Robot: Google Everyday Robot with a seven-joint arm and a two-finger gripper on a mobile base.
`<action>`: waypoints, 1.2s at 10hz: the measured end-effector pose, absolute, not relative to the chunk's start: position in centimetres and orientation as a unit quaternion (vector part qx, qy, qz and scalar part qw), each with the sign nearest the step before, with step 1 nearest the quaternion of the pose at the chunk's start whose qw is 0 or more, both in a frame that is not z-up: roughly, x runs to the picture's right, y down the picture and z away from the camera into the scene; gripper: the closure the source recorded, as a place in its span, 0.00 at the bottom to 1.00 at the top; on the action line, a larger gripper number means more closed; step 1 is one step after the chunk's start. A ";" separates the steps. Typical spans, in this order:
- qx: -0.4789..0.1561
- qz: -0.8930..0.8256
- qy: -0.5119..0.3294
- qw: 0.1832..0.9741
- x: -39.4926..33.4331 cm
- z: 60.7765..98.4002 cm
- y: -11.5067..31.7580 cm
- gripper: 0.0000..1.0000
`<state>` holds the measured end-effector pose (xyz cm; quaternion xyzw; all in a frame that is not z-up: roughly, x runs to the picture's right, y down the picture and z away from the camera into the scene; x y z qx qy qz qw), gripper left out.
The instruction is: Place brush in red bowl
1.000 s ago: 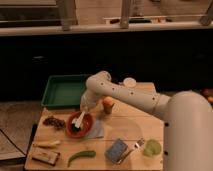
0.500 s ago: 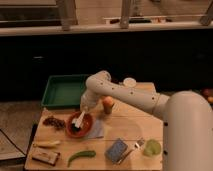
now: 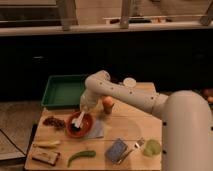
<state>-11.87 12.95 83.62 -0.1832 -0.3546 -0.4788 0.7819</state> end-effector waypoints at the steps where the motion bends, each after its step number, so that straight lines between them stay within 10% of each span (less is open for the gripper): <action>1: -0.182 -0.479 -0.355 0.782 -11.8 83.5 12.9 0.67; 6: -0.181 -0.483 -0.353 0.780 -11.8 83.3 12.8 0.21; 12: -0.181 -0.484 -0.351 0.781 -11.9 83.1 12.9 0.20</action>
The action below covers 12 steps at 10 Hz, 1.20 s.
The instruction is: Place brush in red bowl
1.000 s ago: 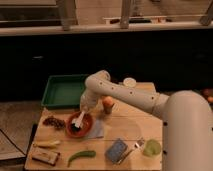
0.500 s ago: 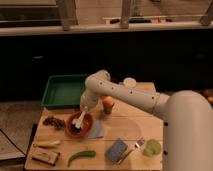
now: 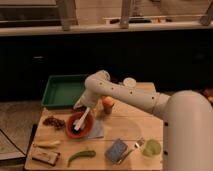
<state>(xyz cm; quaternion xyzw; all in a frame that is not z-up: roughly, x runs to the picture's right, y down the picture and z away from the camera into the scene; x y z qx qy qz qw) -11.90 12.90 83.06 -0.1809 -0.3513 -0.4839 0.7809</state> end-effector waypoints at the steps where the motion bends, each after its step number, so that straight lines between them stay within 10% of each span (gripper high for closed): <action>1: -0.180 -0.484 -0.350 0.782 -11.9 83.0 12.9 0.20; 12: -0.173 -0.506 -0.344 0.772 -12.4 81.5 12.4 0.20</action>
